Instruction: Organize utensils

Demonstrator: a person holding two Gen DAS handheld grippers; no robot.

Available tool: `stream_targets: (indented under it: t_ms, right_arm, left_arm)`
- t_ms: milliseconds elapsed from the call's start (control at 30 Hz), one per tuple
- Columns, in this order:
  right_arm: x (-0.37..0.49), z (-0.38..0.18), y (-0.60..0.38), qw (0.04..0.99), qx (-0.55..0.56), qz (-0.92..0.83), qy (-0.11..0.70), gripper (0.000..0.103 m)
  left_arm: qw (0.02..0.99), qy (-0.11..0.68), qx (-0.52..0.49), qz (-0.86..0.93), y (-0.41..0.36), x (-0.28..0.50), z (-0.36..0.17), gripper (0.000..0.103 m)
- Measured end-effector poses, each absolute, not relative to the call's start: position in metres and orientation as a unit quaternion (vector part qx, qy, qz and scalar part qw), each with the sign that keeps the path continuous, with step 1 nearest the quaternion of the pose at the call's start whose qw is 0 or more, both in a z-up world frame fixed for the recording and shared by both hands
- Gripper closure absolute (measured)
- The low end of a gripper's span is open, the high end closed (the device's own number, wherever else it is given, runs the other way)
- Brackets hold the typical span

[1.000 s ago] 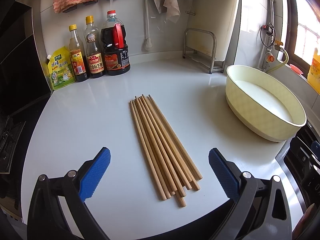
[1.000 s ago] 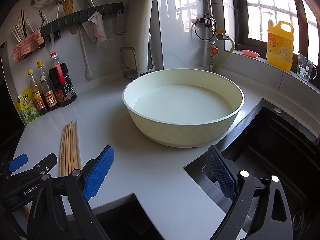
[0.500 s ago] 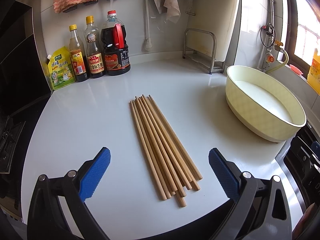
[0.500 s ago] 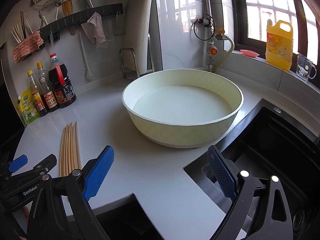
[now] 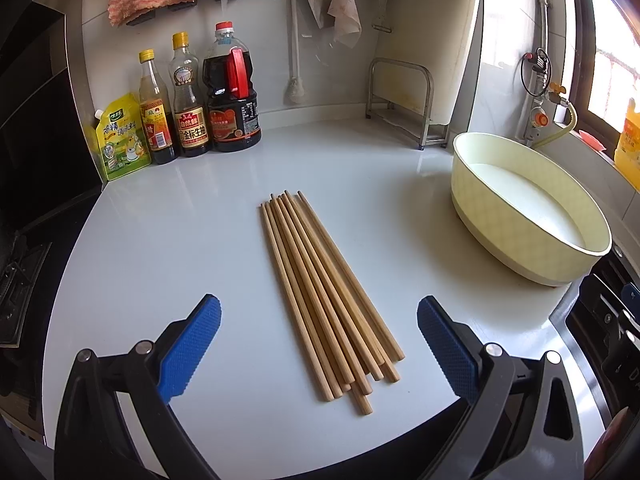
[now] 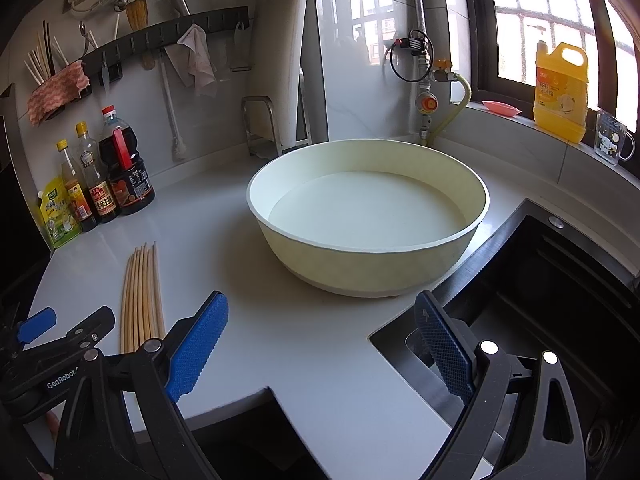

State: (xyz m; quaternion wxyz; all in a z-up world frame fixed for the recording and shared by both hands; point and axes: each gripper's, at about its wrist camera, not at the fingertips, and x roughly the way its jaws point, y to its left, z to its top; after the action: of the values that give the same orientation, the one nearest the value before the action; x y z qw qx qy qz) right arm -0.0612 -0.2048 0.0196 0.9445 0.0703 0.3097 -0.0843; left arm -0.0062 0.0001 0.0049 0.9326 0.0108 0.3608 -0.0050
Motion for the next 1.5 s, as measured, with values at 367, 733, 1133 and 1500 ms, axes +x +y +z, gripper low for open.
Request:
stream_targets:
  t_ms: [367,733,1133,1500]
  right_arm:
    - [-0.050,0.012,-0.198,0.939,0.078,-0.026,0.334,0.013]
    - [-0.007,0.000,-0.154,0.921,0.036,0.081,0.380,0.013]
    - [0.072,-0.043,-0.112,0.883,-0.010,0.135,0.449,0.013]
    - [0.100,-0.062,-0.098,0.869,-0.047,0.148,0.471,0.013]
  left_arm:
    - [0.921,0.390,0.006,0.003,0.018,-0.001,-0.007,0.006]
    - [0.900,0.431,-0.051,0.046,0.067,0.014,-0.025,0.006]
    - [0.882,0.463,-0.039,0.077,0.079,0.048,-0.047,0.006]
    - [0.878,0.471,-0.033,0.083,0.090,0.059,-0.052,0.006]
